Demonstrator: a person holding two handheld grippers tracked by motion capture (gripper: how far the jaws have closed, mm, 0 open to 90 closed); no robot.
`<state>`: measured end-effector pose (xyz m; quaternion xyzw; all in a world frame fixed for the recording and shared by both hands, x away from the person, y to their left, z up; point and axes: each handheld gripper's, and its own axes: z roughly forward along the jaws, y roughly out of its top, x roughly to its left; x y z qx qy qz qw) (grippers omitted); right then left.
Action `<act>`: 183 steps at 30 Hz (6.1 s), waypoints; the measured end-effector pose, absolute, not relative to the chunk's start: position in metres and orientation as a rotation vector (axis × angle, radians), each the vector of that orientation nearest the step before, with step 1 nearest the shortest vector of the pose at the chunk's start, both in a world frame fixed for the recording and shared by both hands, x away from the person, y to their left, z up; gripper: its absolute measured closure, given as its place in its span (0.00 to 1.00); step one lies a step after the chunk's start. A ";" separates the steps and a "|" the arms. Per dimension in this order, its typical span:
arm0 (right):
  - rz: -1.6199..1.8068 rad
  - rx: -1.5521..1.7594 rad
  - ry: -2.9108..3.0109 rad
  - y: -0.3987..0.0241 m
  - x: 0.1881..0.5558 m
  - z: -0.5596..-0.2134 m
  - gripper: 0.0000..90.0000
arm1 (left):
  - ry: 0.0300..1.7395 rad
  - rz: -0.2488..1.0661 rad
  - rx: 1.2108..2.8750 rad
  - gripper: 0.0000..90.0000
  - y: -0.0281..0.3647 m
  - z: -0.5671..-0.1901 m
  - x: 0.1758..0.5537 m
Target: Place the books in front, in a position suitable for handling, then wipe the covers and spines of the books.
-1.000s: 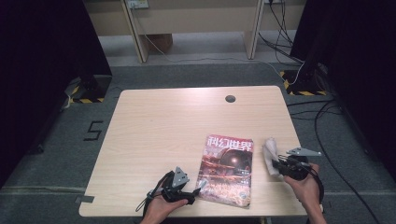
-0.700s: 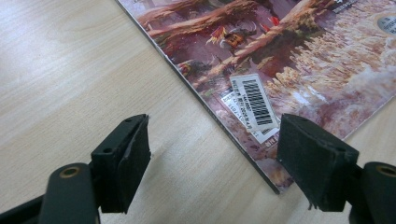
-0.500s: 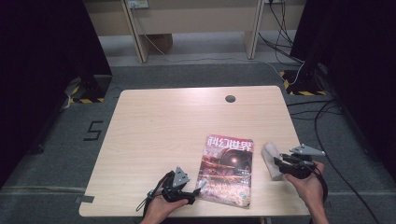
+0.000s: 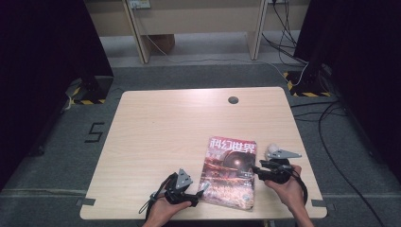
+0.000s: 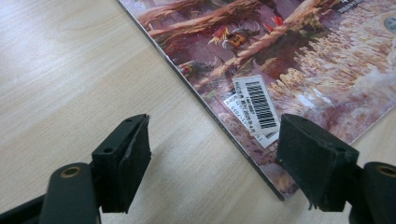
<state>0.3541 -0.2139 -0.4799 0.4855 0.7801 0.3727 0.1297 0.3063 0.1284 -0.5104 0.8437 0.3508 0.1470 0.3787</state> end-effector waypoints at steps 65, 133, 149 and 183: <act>1.012 1.316 2.334 -0.144 0.389 -0.485 0.46 | 0.969 0.382 2.100 0.32 0.170 -0.499 0.299; 0.885 1.527 2.168 -0.276 0.368 -0.479 0.51 | 0.983 0.397 2.110 0.23 0.186 -0.497 0.292; 0.880 1.551 2.214 -0.278 0.376 -0.493 0.84 | 0.967 0.389 2.117 0.23 0.176 -0.501 0.296; 1.018 1.192 2.396 -0.141 0.407 -0.473 0.88 | 0.942 0.326 2.154 0.32 0.133 -0.511 0.298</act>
